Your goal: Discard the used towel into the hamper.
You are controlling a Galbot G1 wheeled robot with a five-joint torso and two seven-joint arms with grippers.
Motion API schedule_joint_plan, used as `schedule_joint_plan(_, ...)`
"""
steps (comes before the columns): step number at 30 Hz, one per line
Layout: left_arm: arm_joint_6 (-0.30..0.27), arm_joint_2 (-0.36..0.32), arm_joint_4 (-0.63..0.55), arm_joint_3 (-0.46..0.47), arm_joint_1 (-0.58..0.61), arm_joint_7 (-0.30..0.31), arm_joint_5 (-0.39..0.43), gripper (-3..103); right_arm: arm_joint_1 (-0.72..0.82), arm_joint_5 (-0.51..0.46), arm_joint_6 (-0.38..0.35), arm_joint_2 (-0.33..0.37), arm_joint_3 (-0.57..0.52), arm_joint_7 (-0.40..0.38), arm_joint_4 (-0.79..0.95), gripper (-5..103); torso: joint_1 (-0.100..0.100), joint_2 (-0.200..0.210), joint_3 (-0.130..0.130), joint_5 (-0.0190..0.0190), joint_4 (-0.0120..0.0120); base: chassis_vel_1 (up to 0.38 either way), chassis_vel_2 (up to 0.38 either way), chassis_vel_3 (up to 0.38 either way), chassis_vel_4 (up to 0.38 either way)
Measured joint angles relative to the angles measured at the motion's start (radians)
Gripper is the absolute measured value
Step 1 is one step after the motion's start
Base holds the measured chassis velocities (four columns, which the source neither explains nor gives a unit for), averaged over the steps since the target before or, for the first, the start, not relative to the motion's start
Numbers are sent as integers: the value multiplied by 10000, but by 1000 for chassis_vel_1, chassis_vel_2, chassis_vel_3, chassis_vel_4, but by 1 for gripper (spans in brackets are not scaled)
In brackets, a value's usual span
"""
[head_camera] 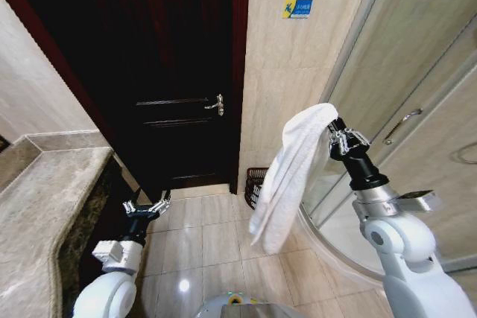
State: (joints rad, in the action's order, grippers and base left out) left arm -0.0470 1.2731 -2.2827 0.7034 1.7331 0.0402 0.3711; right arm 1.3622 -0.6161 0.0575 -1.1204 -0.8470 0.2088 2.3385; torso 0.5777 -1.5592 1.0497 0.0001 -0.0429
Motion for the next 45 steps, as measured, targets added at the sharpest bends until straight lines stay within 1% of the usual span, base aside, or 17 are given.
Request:
schedule_joint_plan(3,0,0,0,0,0,0,0,98,-28,-10,-127,-6,-133,-21,-59,3,-5,11,-8,0,0,0,0,0,0)
schedule_joint_plan(12,0,0,0,0,0,0,0,98,-186,-109,-165,39,-224,-90,-128,3,-32,61,-36,0,0,-45,43,38,-45)
schedule_joint_plan(25,0,0,0,0,0,0,0,98,-338,-173,-257,138,-248,-267,-112,3,-45,120,-58,0,-1,-185,178,179,-178)
schedule_joint_plan(29,0,0,0,0,-1,0,0,98,-573,-297,-342,304,-205,-551,-66,3,-51,132,-66,-1,-2,-138,149,140,-136)
schedule_joint_plan(37,0,0,0,0,1,0,0,98,-1300,-336,-433,709,-225,-636,-590,3,-76,140,-79,0,0,-26,30,22,-18)
schedule_joint_plan(42,0,0,0,0,1,0,0,98,-1810,-427,-297,969,-116,-526,-1107,3,-77,146,-80,1,0,12,-17,-16,37)
schedule_joint_plan(43,0,0,0,0,1,0,0,98,-2155,-453,-99,1125,-30,-416,-1504,3,-78,148,-82,-2,0,0,0,0,0)
schedule_joint_plan(45,0,0,0,0,0,0,0,98,-2501,-477,36,1280,24,-292,-1915,3,-75,155,-81,3,-1,0,0,0,0)
